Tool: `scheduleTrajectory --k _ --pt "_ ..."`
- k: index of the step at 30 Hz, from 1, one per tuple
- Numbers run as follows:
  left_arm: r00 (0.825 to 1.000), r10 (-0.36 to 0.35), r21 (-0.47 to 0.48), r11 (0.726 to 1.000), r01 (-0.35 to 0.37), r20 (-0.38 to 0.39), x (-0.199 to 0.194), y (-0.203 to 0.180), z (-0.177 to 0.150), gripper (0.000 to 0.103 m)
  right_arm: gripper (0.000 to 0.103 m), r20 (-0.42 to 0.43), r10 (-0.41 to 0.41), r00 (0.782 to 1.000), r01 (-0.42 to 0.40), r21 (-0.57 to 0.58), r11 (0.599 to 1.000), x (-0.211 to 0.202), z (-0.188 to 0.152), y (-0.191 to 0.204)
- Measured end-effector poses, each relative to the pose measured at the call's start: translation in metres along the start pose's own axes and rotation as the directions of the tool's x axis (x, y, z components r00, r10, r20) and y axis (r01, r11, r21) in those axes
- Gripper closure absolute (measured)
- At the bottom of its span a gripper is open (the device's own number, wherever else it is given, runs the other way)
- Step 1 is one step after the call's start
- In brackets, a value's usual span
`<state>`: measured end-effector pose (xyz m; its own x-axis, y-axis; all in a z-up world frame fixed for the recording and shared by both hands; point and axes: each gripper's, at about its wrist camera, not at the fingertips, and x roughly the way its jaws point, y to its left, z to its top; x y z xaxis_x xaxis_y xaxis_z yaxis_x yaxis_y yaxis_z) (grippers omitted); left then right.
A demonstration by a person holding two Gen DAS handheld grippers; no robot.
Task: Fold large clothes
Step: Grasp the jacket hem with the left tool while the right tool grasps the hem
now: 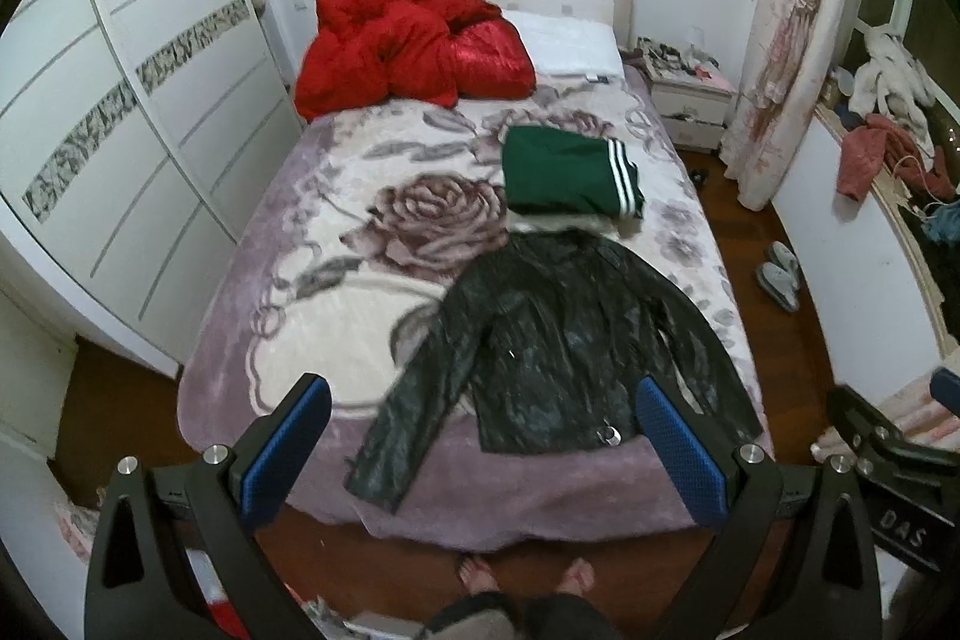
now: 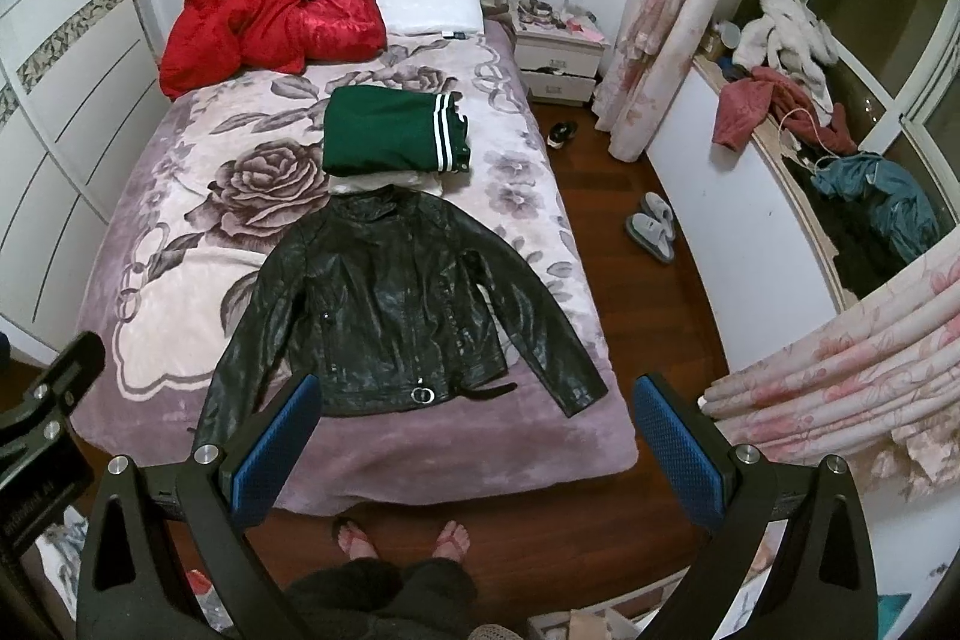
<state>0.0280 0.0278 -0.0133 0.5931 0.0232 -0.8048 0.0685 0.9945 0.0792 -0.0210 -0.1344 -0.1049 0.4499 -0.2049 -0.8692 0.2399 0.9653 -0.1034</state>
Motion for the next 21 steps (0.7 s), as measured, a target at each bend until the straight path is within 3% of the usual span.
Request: scheduleTrajectory --k 5,9,13,16,18,19,21 --pt "0.997 0.024 0.045 0.999 -0.028 0.071 0.048 0.009 0.012 0.000 0.000 -0.007 0.067 0.998 -0.066 0.100 0.993 0.051 0.002 -0.001" --pt "0.996 0.057 0.086 0.994 -0.063 0.063 0.115 0.001 0.012 0.000 0.000 -0.064 0.054 0.996 -0.041 0.181 0.983 0.132 0.008 -0.012" --pt "0.997 0.072 0.119 0.990 -0.070 -0.013 0.188 -0.015 0.002 0.000 0.044 -0.186 0.085 0.979 -0.026 0.300 0.953 0.228 0.013 -0.051" --pt "0.990 0.120 0.150 0.983 -0.109 -0.067 0.246 -0.031 -0.012 0.000 0.043 -0.247 0.149 0.958 -0.037 0.406 0.913 0.304 0.009 -0.096" --pt "0.982 0.162 0.164 0.976 -0.144 -0.102 0.287 -0.040 -0.027 0.000 0.035 -0.262 0.204 0.943 -0.072 0.436 0.897 0.358 0.003 -0.114" --pt "0.975 0.178 0.167 0.974 -0.155 -0.131 0.308 -0.043 -0.036 0.000 0.030 -0.278 0.237 0.931 -0.095 0.444 0.891 0.390 -0.003 -0.120" --pt "0.954 0.189 0.152 0.976 -0.156 -0.233 0.354 -0.043 -0.059 0.000 0.030 -0.343 0.303 0.889 -0.132 0.442 0.887 0.458 -0.015 -0.125"
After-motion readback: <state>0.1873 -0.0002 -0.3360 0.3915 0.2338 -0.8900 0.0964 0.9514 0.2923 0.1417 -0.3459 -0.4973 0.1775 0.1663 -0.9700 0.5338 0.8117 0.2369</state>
